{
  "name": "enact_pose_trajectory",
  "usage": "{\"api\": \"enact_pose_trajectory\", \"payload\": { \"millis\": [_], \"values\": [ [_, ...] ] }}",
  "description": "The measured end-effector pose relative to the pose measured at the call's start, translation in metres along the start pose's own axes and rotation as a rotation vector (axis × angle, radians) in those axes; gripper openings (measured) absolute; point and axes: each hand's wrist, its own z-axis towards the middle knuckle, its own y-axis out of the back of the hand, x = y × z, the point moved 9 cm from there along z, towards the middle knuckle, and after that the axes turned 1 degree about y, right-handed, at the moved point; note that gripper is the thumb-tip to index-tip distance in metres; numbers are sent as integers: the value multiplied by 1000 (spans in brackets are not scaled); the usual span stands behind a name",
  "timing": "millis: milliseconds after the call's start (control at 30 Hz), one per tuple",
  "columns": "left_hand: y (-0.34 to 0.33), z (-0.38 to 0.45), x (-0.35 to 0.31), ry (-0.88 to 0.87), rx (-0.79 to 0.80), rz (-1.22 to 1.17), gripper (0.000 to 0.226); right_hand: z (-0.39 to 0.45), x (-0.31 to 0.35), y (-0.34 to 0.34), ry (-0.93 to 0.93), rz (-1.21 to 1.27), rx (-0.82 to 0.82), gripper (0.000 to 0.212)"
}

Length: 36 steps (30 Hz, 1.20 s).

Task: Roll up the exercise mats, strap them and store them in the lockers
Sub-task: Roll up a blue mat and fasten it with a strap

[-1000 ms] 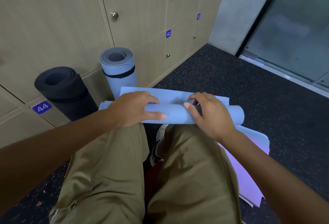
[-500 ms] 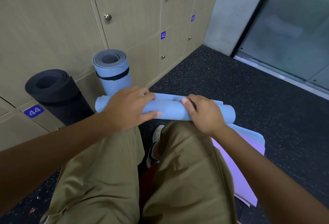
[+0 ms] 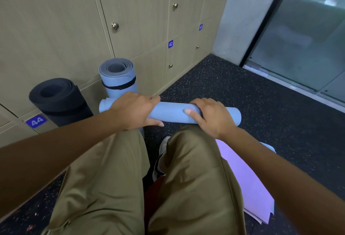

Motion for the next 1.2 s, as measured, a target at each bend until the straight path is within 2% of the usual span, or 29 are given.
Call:
{"api": "enact_pose_trajectory", "payload": {
  "millis": [133,267,400,767,933,1067,1133,1200],
  "values": [
    [23,8,11,39,49,-36,61,0,4,23,125,-304,-95,91],
    [49,10,15,69,60,16,67,-1,14,59,195,-290,-219,86],
    [71,1,20,114,97,13,73,-13,29,77,224,-220,-236,82],
    [82,-83,-33,76,296,-401,64,-110,83,87,262,-157,-177,77],
    [63,-109,-59,41,267,-489,72,-142,87,57,217,-112,-3,79],
    [43,-123,-69,35,322,-548,83,-156,87,37,149,54,193,82],
    [39,-128,-72,53,342,-601,79,-160,88,32,162,97,216,79],
    [38,-130,-74,60,340,-643,73,-161,89,31,188,84,168,75]
  ]
}}
